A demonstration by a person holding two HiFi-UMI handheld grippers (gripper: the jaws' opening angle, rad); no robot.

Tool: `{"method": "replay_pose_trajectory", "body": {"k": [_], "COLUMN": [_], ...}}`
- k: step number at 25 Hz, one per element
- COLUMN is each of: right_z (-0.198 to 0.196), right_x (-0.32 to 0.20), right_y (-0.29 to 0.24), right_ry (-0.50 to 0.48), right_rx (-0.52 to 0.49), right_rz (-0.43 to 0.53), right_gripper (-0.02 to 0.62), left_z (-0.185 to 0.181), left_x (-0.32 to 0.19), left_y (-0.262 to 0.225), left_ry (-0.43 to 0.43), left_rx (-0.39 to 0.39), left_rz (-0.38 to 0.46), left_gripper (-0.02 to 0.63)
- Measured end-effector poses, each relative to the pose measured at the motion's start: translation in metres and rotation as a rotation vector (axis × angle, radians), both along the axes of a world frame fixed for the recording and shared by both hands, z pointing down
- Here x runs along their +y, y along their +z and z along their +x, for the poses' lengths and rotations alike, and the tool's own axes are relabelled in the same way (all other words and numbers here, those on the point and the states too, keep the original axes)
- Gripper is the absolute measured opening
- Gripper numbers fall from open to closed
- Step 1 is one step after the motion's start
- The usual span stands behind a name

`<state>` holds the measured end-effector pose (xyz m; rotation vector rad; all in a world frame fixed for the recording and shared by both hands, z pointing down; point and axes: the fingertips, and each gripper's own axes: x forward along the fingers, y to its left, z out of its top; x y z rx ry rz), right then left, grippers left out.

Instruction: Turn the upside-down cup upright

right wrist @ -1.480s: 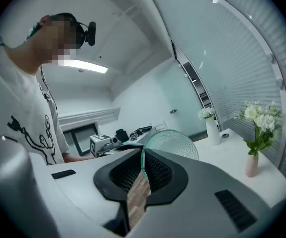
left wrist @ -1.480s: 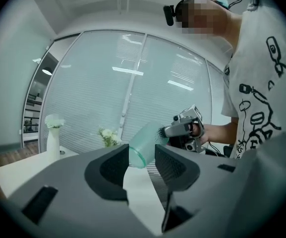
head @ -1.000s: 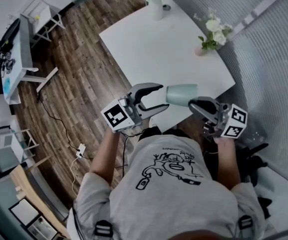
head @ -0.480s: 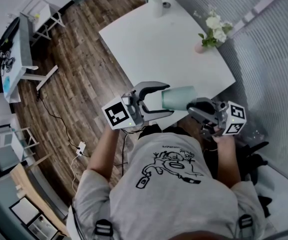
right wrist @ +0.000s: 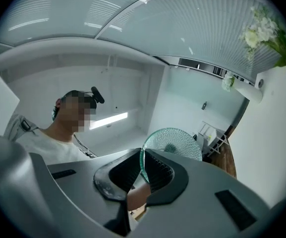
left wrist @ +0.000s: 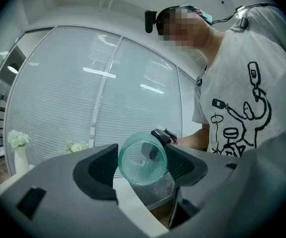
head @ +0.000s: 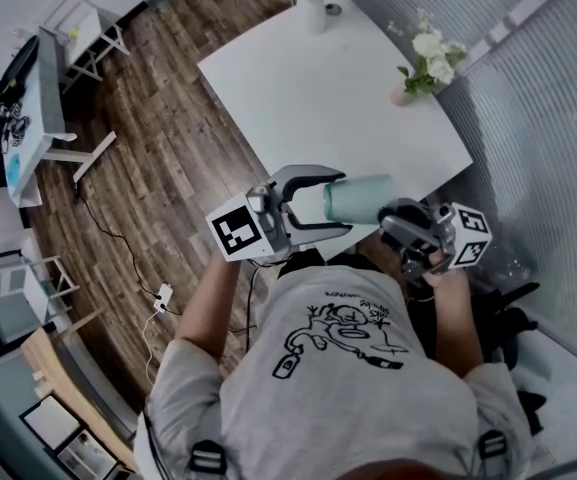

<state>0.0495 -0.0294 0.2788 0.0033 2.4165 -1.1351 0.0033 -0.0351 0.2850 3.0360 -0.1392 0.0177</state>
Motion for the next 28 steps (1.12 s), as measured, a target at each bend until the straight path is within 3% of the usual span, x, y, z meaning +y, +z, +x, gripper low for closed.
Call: {"method": "replay_pose_trajectory", "body": {"k": [9, 16, 28], "right_z": [-0.004, -0.008, -0.013], "right_x": [0.003, 0.0, -0.001], "right_y": [-0.002, -0.014, -0.01], "right_ry": [-0.024, -0.011, 0.003], "right_rx": [0.009, 0.016, 0.15], "right_rz": [0.025, 0.06, 0.122], "right_gripper": [0.048, 0.049, 0.097], "left_z": [0.0, -0.007, -0.014], "left_x": [0.003, -0.002, -0.009], "left_y": [0.002, -0.006, -0.008], "left_ry": [0.0, -0.029, -0.067], "left_rx": [-0.011, 0.046, 0.094], "left_rz": [0.01, -0.015, -0.009], "left_gripper": [0.291, 0.295, 0.293]}}
